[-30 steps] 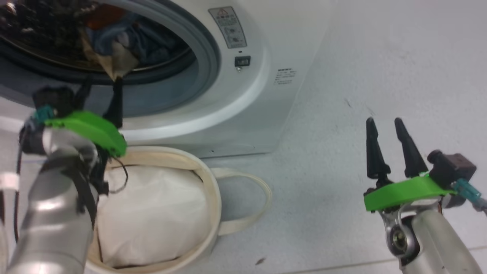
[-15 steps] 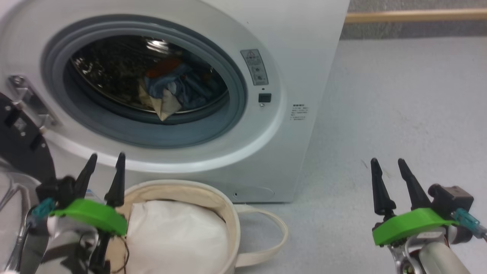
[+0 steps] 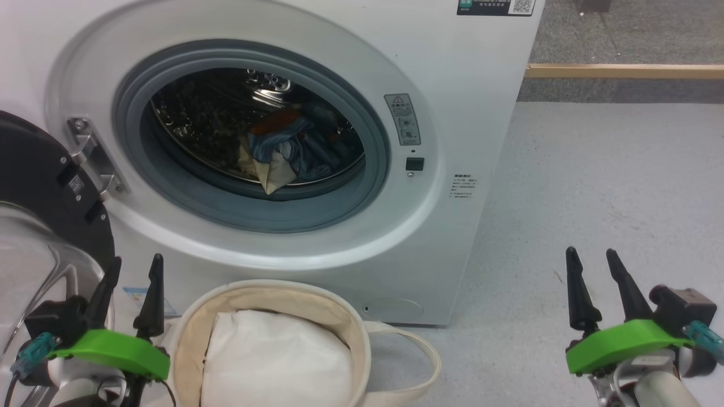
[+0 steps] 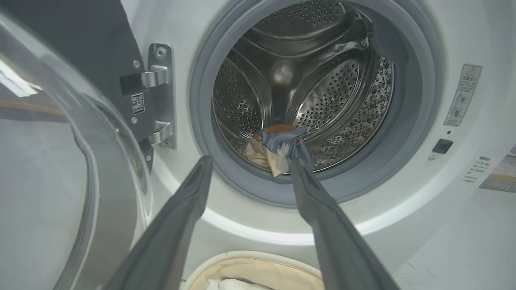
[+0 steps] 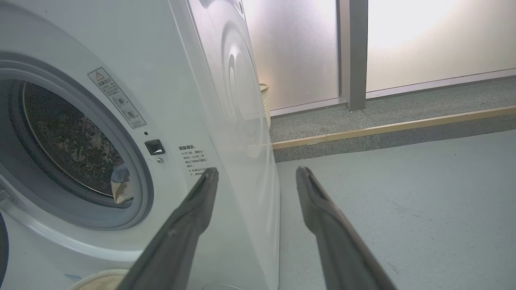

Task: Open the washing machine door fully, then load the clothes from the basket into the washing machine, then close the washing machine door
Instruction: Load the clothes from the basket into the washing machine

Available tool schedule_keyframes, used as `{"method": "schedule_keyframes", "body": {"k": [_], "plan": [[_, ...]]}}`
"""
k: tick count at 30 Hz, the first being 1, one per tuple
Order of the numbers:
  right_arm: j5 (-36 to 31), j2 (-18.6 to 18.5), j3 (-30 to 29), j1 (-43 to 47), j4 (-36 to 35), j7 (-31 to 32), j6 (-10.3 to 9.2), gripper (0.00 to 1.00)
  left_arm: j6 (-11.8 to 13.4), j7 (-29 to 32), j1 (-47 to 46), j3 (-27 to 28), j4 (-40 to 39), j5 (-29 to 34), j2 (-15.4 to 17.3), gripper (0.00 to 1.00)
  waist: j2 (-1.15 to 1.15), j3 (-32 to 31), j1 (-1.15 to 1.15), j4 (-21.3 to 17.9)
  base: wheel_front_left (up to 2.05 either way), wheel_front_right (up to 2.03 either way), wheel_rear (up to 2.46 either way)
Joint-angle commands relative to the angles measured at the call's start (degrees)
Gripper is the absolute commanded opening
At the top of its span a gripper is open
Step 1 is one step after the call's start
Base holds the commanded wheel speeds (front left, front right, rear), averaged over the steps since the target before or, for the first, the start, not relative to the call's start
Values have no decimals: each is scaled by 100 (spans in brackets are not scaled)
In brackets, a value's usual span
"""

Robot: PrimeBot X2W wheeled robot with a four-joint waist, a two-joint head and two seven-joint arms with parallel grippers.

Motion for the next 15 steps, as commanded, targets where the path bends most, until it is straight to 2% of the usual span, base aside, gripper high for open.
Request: {"method": "schedule_keyframes", "body": {"k": [1, 15], "plan": [[-9, -132, 65, -23, -161, -71, 42, 100, -31, -69, -148, 241, -209, 11, 202, 100, 0, -14, 0, 14, 0, 0, 0], [-24, -126, 69, -49, -168, -71, 42, 100, -32, -69, -84, 193, -375, -1, 114, 100, 0, 19, 0, 74, 0, 0, 0]]}}
